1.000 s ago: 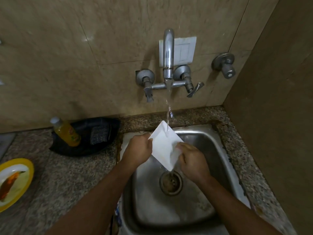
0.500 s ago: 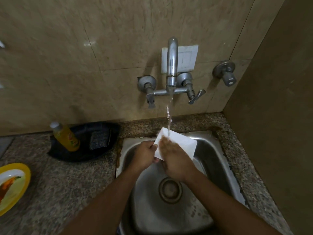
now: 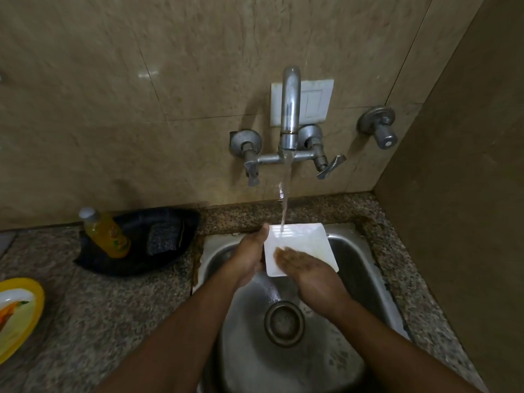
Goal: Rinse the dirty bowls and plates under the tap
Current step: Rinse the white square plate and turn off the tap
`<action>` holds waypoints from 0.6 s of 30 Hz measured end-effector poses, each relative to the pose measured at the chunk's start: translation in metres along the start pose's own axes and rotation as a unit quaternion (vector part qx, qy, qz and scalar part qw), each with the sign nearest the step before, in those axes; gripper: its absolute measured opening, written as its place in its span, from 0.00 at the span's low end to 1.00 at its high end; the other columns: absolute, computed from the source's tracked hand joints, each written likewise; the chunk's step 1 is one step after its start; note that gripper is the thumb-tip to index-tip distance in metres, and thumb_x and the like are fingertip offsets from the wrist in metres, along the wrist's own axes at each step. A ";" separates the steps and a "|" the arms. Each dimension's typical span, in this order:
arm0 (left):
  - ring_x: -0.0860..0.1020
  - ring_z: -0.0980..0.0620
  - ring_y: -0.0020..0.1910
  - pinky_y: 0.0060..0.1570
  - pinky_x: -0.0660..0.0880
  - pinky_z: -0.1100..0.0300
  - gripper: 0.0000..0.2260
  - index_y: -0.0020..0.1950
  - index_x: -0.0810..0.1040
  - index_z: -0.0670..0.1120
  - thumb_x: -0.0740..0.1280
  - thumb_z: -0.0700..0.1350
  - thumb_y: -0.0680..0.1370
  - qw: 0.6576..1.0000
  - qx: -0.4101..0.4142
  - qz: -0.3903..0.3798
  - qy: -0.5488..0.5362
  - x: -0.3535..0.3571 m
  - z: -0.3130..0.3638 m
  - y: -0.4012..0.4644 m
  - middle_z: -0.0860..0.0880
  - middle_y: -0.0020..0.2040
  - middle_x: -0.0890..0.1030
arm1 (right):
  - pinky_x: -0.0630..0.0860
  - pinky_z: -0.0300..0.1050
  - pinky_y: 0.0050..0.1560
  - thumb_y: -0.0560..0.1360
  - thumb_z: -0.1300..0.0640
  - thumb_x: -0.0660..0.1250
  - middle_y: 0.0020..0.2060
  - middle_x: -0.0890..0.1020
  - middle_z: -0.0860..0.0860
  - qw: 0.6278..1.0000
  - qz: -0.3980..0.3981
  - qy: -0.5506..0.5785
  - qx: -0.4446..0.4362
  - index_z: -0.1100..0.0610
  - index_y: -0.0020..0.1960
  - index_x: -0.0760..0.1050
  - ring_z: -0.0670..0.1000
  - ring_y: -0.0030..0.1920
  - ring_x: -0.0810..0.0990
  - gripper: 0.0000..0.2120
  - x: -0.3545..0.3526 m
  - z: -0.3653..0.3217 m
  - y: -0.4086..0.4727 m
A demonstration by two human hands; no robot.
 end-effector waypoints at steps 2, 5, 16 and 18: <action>0.81 0.38 0.55 0.59 0.77 0.41 0.21 0.62 0.78 0.43 0.57 0.58 0.82 0.998 -0.010 0.018 -0.059 0.005 0.000 0.003 0.39 0.56 0.83 | 0.74 0.56 0.64 0.64 0.67 0.72 0.69 0.73 0.54 0.999 -0.010 -0.005 -0.030 0.58 0.73 0.68 0.54 0.68 0.74 0.38 0.003 -0.005 0.001; 0.82 0.40 0.53 0.57 0.78 0.44 0.18 0.60 0.77 0.45 0.56 0.56 0.83 0.995 -0.006 0.070 -0.066 0.000 -0.003 0.009 0.39 0.56 0.82 | 0.56 0.52 0.75 0.73 0.55 0.66 0.77 0.59 0.52 0.997 -0.027 -0.044 -0.055 0.56 0.78 0.57 0.51 0.76 0.58 0.36 0.002 -0.010 0.004; 0.81 0.42 0.50 0.49 0.79 0.48 0.13 0.53 0.76 0.51 0.57 0.58 0.82 0.989 0.042 0.100 -0.102 -0.009 0.022 0.014 0.42 0.56 0.81 | 0.46 0.51 0.78 0.80 0.40 0.48 0.78 0.44 0.49 0.999 -0.023 -0.046 0.000 0.53 0.80 0.41 0.47 0.78 0.42 0.34 -0.003 -0.001 0.004; 0.79 0.44 0.57 0.59 0.76 0.46 0.17 0.59 0.76 0.51 0.58 0.60 0.81 0.988 0.055 0.105 -0.095 -0.005 0.026 0.018 0.46 0.61 0.80 | 0.44 0.49 0.78 0.80 0.39 0.47 0.78 0.41 0.50 0.999 -0.014 -0.013 0.027 0.55 0.79 0.38 0.47 0.78 0.39 0.35 0.000 -0.006 0.016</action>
Point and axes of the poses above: each hand's wrist, its own y-axis towards the middle knuckle, its own x-axis out of the palm, z = x × y, the point moved 10 cm from there along y, towards the middle knuckle
